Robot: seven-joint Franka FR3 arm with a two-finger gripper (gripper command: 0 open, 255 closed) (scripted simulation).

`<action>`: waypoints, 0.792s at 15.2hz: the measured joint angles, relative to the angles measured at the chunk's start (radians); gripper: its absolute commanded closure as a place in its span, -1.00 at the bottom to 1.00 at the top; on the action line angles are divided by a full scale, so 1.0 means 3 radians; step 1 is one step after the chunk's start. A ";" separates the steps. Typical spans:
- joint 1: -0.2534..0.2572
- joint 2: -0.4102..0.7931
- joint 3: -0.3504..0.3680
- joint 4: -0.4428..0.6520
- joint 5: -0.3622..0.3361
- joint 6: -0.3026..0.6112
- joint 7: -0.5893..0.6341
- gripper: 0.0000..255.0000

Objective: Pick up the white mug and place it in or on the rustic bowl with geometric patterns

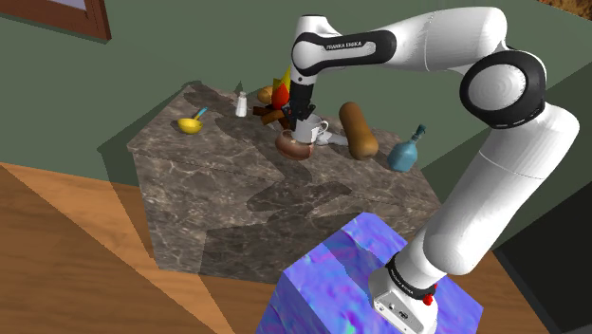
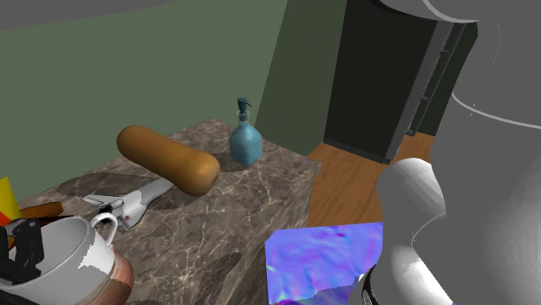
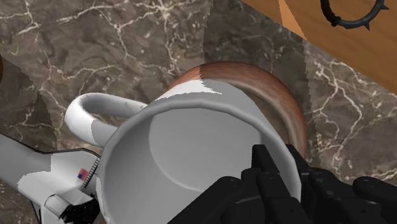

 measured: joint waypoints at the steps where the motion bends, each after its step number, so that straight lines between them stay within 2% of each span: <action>1: 0.0000 0.0000 0.0000 -0.0002 0.0000 0.0002 0.0000 1.00; 3: 0.0000 0.0000 0.0000 -0.0004 0.0000 0.0004 0.0001 1.00; 4: 0.0000 0.0000 0.0000 -0.0004 0.0000 0.0005 0.0001 -1.00; 10: 0.0000 0.0000 0.0000 -0.0004 0.0000 0.0005 0.0001 -1.00; 12: 0.0005 -0.0019 0.0004 0.0118 0.0002 -0.0133 0.0002 -1.00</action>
